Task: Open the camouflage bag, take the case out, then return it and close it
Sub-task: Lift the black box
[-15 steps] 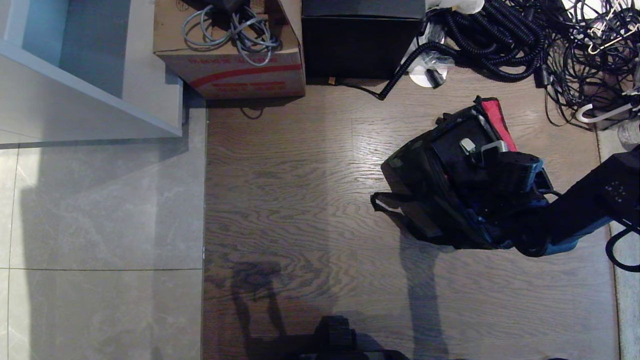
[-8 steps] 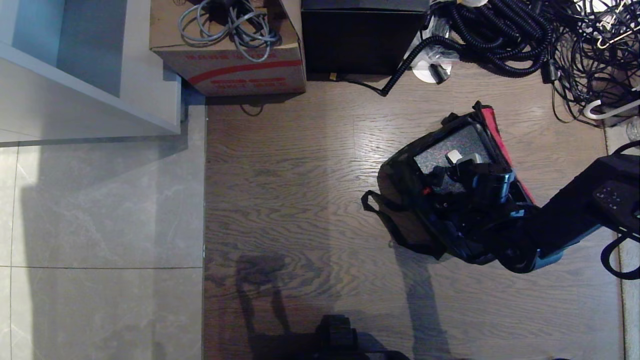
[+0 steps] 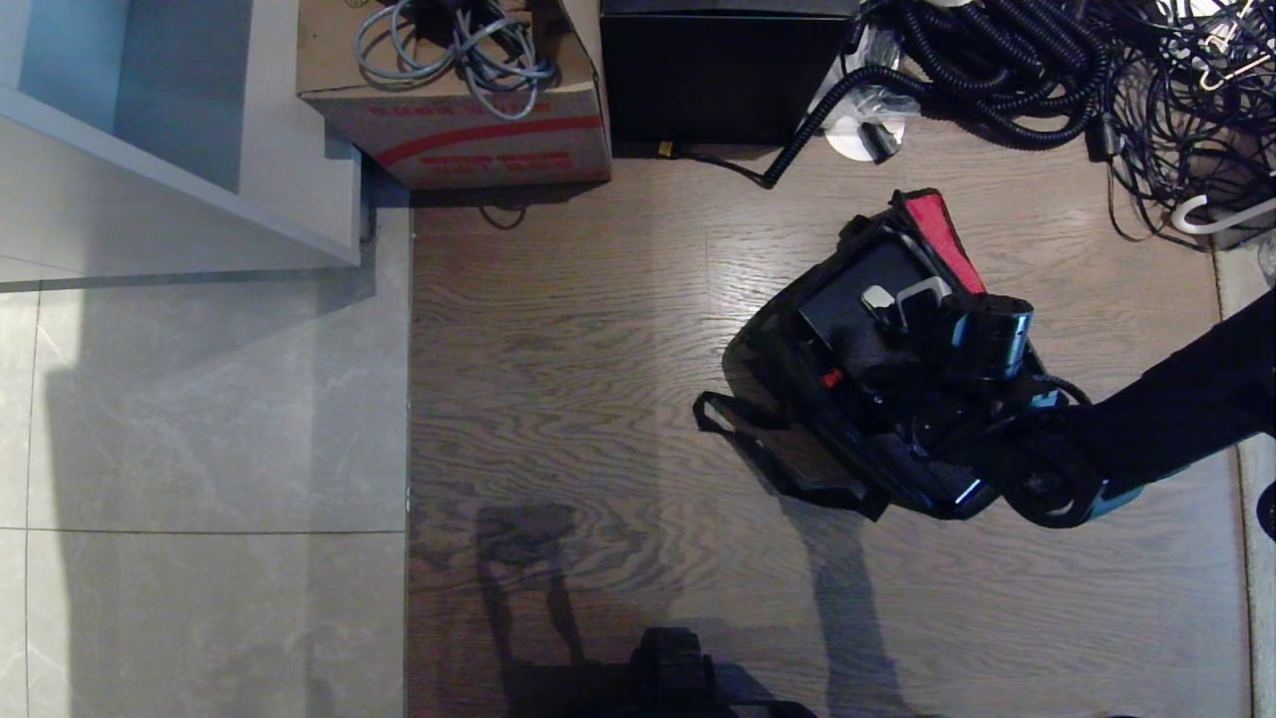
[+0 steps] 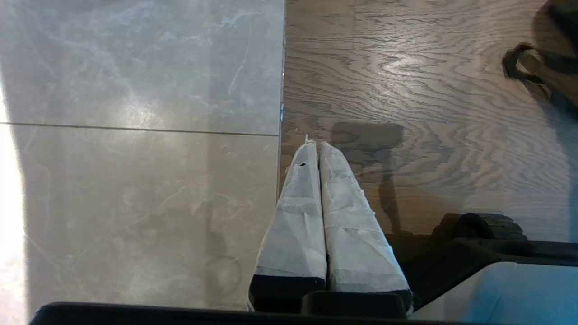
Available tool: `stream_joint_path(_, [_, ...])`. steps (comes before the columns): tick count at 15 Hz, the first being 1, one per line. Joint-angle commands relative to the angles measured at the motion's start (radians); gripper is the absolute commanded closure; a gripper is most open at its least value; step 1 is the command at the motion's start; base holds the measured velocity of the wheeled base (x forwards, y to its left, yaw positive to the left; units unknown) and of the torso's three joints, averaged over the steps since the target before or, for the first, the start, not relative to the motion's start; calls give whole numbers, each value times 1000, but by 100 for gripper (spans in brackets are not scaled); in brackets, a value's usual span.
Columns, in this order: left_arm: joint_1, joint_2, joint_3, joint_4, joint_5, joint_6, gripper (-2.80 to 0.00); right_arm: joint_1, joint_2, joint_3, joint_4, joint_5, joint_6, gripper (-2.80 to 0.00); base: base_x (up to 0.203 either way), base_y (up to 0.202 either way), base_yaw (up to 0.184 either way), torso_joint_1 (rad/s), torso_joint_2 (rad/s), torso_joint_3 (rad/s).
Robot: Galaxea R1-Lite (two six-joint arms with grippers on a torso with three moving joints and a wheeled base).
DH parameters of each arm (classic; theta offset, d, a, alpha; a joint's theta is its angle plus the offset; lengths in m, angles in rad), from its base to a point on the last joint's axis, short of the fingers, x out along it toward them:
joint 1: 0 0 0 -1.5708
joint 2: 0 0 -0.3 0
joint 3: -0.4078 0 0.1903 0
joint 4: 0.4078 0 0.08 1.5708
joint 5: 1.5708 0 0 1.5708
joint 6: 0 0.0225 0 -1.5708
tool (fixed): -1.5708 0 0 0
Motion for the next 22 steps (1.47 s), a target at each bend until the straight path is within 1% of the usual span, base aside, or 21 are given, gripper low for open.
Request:
stream_joint_path(1, [0,0,0,0,0,-1,0,3,-125,-10,41,-13,-2,0,0,0,0,0,0,0])
stream_joint_path(4, [0,0,0,0,0,-1,0,25,-234,-32,149,-12,-4,0,0,0,0,0,0,0])
stream_joint_path(8, [0,0,0,0,0,-1,0,73,-329,-20,202,-13,-4,0,0,0,0,0,0,0])
stream_joint_path(17, [0,0,0,0,0,-1,0,83,-490,-63,343,-14,-13,0,0,0,0,0,0,0])
stream_joint_path(22, [0,0,0,0,0,-1,0,67,-565,-149,457,-15,-16,0,0,0,0,0,0,0])
